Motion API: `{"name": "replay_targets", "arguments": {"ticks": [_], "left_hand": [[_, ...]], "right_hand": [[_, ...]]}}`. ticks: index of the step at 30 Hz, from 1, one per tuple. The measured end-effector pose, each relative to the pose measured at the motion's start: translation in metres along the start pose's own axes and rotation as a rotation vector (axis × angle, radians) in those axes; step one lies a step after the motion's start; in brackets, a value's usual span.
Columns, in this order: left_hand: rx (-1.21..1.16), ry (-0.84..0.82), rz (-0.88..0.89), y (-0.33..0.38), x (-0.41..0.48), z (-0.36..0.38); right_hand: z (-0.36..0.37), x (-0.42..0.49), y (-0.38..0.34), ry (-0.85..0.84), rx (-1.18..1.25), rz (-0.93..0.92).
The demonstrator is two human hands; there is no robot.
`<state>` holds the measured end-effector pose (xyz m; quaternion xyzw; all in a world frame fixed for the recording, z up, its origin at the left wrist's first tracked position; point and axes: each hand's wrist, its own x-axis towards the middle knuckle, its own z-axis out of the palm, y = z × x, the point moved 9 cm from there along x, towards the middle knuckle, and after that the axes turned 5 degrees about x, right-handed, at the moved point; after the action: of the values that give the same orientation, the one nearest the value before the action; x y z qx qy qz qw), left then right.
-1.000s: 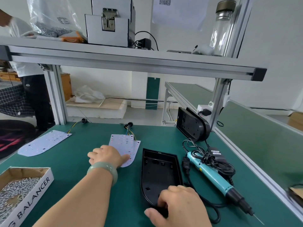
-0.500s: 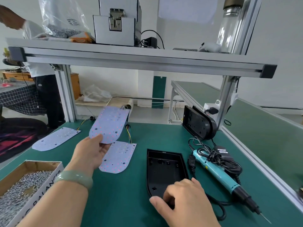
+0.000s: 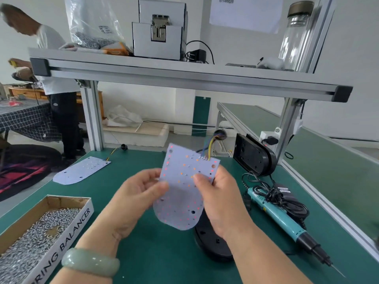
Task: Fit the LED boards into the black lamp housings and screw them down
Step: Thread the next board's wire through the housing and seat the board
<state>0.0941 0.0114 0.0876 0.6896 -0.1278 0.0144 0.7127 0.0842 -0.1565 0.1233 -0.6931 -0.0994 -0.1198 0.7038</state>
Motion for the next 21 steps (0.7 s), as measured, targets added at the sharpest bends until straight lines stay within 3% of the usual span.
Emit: {"name": "replay_targets", "arguments": {"ticks": [4, 5, 7, 9, 12, 15, 18, 21], "left_hand": [[0.005, 0.082, 0.126, 0.014, 0.001, -0.017], [-0.055, 0.087, 0.117, 0.012, 0.001, -0.021], [-0.23, 0.051, 0.108, 0.008, 0.0, -0.027], [-0.391, 0.004, 0.114, 0.007, -0.005, -0.031], [-0.627, -0.236, 0.096, 0.015, -0.012, -0.017], [-0.764, -0.39, 0.177, 0.037, -0.02, -0.004], [-0.813, -0.365, 0.11, 0.031, -0.021, -0.008], [-0.707, -0.172, 0.152, 0.024, -0.011, -0.038]], "right_hand": [[0.031, -0.015, 0.003, -0.241, 0.004, -0.033], [0.023, -0.011, 0.002, -0.174, 0.061, -0.045], [-0.011, 0.005, 0.004, 0.129, 0.087, -0.062], [-0.028, 0.023, 0.012, 0.236, -0.16, 0.005], [-0.015, 0.053, 0.025, 0.055, -0.522, 0.075], [0.014, 0.07, 0.015, -0.101, -0.77, -0.096], [0.041, 0.075, 0.014, -0.245, -0.718, -0.16], [0.066, 0.068, 0.007, -0.361, -0.621, -0.208]]}}
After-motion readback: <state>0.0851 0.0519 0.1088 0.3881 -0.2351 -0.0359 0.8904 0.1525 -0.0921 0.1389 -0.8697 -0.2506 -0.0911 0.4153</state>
